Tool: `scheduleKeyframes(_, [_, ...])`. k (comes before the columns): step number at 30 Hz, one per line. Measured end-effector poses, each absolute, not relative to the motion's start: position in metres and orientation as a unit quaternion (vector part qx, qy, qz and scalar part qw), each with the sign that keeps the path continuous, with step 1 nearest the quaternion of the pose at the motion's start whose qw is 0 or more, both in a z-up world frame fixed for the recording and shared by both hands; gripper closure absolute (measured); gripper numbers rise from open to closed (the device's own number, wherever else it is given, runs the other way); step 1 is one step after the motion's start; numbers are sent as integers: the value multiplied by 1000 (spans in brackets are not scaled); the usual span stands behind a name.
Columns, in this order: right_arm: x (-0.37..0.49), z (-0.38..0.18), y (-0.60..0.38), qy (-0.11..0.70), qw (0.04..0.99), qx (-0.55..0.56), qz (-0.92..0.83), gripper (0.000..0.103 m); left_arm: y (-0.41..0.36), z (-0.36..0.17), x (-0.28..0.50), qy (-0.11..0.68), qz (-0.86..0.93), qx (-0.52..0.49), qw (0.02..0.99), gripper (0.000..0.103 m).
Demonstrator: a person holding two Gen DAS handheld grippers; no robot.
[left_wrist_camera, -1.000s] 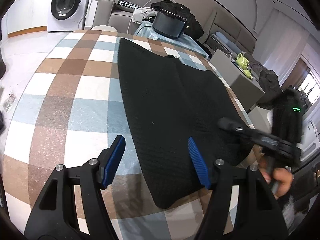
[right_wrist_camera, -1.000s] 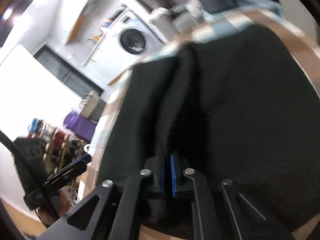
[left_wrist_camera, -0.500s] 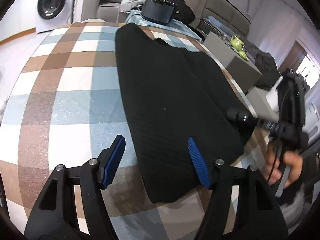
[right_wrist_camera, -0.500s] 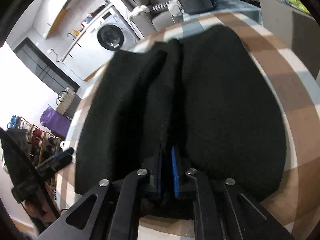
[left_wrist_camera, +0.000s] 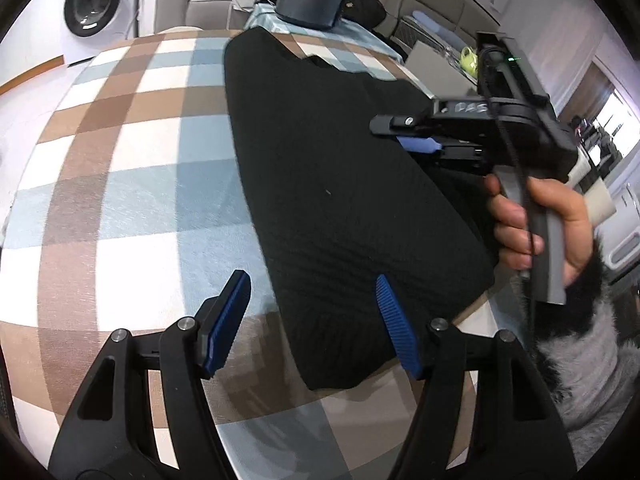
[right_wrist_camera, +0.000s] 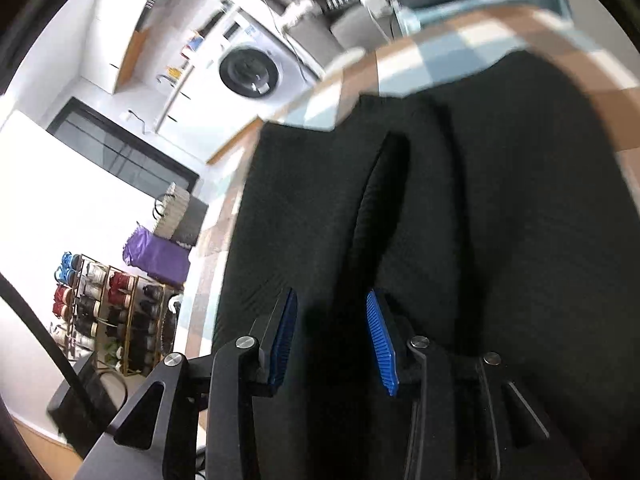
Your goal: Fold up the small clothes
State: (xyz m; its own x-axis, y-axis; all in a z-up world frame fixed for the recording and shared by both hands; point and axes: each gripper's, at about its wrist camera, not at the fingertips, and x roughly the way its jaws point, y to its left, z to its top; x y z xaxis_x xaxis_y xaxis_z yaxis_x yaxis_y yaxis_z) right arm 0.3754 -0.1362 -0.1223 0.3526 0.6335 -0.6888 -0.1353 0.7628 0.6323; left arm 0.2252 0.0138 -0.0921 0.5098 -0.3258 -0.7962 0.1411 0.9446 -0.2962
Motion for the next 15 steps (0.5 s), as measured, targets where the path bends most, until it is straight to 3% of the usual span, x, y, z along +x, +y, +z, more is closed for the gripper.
scheduleKeyframes(2, [382, -105, -131, 491, 802, 222, 257, 94, 20, -87, 225, 470, -127, -102, 868, 40])
scheduleKeyframes(3, [378, -90, -131, 463, 811, 221, 280, 95, 22, -85, 225, 466, -126, -104, 869, 40])
scheduleKeyframes(8, [357, -53, -138, 418, 853, 161, 268, 95, 22, -86, 233, 476, -119, -97, 866, 40])
scheduleKeyframes(15, [372, -110, -147, 508, 809, 188, 230, 89, 9, -97, 234, 496, -118, -69, 858, 40])
